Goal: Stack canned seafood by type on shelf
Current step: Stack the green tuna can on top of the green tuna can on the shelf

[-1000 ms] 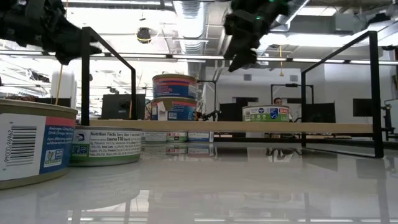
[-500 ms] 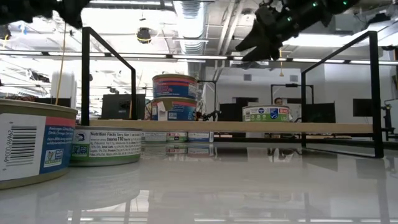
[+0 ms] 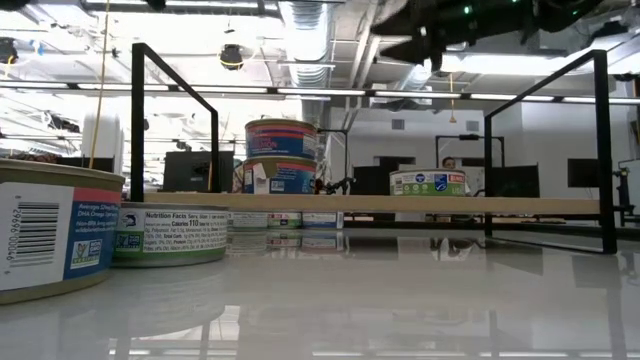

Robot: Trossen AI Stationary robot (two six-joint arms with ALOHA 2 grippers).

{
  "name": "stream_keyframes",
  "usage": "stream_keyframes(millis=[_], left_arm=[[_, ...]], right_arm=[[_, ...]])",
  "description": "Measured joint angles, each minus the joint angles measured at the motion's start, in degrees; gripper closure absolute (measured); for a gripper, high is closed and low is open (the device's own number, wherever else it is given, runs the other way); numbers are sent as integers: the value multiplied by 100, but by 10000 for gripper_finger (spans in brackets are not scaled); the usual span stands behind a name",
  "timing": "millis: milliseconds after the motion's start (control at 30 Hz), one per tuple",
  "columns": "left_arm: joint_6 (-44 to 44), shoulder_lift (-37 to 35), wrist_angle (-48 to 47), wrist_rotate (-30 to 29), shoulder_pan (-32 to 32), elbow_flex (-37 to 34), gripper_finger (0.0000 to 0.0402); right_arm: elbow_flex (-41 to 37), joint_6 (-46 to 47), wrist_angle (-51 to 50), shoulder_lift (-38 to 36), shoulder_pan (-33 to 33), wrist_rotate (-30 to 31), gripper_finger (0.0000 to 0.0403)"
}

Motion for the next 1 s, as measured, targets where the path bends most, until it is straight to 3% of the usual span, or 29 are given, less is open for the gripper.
stream_keyframes(millis=[167, 300, 400, 500, 667, 1000], left_arm=[[64, 1007, -984, -1085, -1036, 1085, 174], [-62, 1783, -1894, -2564, -2035, 1803, 174], [-475, 2305, -2452, -3436, -2684, 2155, 174], [-1140, 2677, -2925, -3926, -3213, 2425, 174], [-2315, 3175, -3443, -3671, -3708, 2645, 174], [-4288, 3977, -3546, -2240, -3950, 2650, 174]], right_arm=[[0, -2, 29, 126, 438, 0, 74], [0, -4, 7, 109, 786, -2, 74], [0, -43, -61, 101, 988, -4, 74], [0, -111, -46, 103, 1103, -7, 74], [0, -104, -48, 108, 1142, -7, 74], [0, -46, -60, 125, 1335, -10, 74]])
